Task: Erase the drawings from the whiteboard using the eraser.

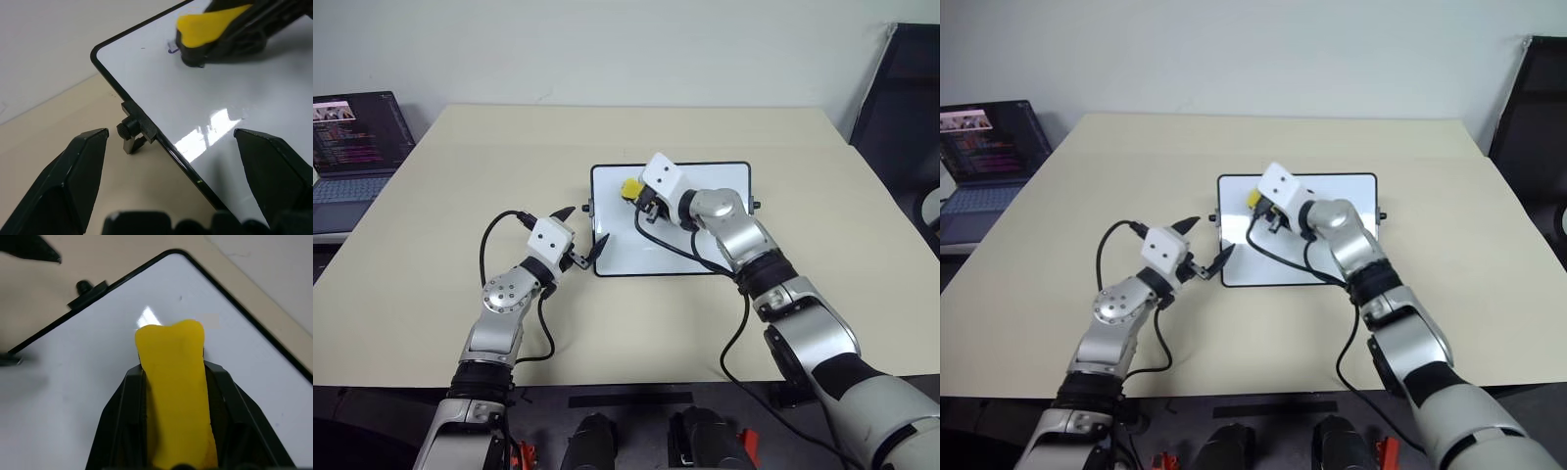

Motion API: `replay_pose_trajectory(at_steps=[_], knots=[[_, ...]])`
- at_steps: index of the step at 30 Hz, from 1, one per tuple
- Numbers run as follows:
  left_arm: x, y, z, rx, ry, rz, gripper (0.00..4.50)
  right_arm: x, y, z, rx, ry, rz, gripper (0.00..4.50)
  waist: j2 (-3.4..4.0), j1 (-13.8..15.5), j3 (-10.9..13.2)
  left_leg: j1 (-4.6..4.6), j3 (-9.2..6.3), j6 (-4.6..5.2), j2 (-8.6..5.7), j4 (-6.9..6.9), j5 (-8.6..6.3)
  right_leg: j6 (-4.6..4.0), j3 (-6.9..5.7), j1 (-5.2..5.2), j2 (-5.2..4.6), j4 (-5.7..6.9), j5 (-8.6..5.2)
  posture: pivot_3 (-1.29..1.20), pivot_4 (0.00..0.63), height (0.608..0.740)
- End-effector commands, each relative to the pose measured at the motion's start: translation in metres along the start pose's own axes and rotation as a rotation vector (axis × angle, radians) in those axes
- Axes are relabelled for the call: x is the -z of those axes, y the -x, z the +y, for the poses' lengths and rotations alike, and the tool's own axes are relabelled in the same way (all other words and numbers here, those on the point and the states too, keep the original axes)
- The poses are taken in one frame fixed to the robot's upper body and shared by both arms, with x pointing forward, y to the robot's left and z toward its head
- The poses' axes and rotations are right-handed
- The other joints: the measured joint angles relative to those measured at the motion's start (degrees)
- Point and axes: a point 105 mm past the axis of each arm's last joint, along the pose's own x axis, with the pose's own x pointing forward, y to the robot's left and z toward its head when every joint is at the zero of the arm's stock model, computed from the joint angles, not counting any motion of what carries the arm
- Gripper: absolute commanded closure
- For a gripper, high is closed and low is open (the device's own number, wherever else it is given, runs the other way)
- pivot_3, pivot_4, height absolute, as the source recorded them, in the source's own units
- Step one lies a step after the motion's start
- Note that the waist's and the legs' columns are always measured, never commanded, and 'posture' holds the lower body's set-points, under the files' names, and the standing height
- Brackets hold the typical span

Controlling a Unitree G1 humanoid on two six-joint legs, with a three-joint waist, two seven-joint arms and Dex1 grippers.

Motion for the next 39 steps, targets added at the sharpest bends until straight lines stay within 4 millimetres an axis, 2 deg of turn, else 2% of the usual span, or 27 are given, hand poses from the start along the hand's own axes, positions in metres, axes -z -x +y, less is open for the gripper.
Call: replay_pose_trajectory(at_steps=[1,6,12,17,21,30,36,39], knots=[[-0.011,0.000,0.006,-0.019,-0.023,-0.041,0.00,0.030,0.006,0.010,-0.039,-0.026,0.116,3.29,0.00,-0.07,0.00,0.03,0.01,0.00,0.00,0.02,0.00,0.00,0.01,0.02,0.00,0.01,0.00,0.00,0.150,0.740],[-0.011,0.000,0.008,-0.021,-0.027,-0.040,0.00,0.019,0.001,0.006,-0.020,-0.013,0.098,3.29,0.00,-0.12,0.00,0.45,0.02,0.00,-0.02,0.01,0.00,-0.04,0.00,0.32,0.01,0.04,0.00,0.00,0.150,0.740],[-0.012,0.000,0.008,-0.017,-0.031,-0.039,0.00,-0.006,-0.012,-0.011,0.059,0.015,0.042,3.29,0.01,-0.33,0.01,0.50,0.10,0.00,-0.01,0.01,0.00,-0.07,0.05,0.31,0.03,0.06,0.03,0.00,0.150,0.740],[-0.012,0.000,0.007,-0.014,-0.030,-0.038,0.00,-0.026,-0.021,-0.017,0.103,0.045,-0.006,3.29,0.01,-0.33,0.01,0.44,0.10,0.00,0.00,-0.11,0.00,-0.08,0.06,0.25,0.03,-0.01,0.02,0.00,0.150,0.740],[-0.012,0.000,0.007,-0.013,-0.030,-0.037,0.00,-0.029,-0.024,-0.017,0.118,0.049,-0.017,3.29,0.02,-0.36,0.01,0.43,0.12,0.00,0.01,-0.20,0.00,-0.09,0.08,0.20,0.02,-0.04,0.01,0.00,0.150,0.740],[-0.011,0.002,0.006,-0.010,-0.027,-0.031,0.00,-0.019,-0.025,-0.008,0.094,0.064,0.001,3.29,0.03,-0.48,0.03,0.43,0.11,0.00,0.02,-0.22,0.00,-0.11,0.07,0.20,0.03,-0.04,-0.01,0.00,0.150,0.740],[-0.012,0.001,0.009,-0.014,-0.033,-0.031,0.00,0.019,-0.018,0.026,-0.066,0.087,0.094,3.29,0.02,-0.55,0.02,0.45,0.11,0.00,0.02,-0.24,0.00,-0.11,0.07,0.21,0.02,-0.06,-0.01,0.00,0.150,0.740],[-0.012,0.001,0.009,-0.013,-0.034,-0.031,0.00,0.021,-0.016,0.029,-0.078,0.087,0.102,3.29,0.02,-0.55,0.01,0.49,0.12,0.00,0.03,-0.25,0.00,-0.11,0.09,0.22,0.02,-0.02,-0.01,0.00,0.150,0.740]])
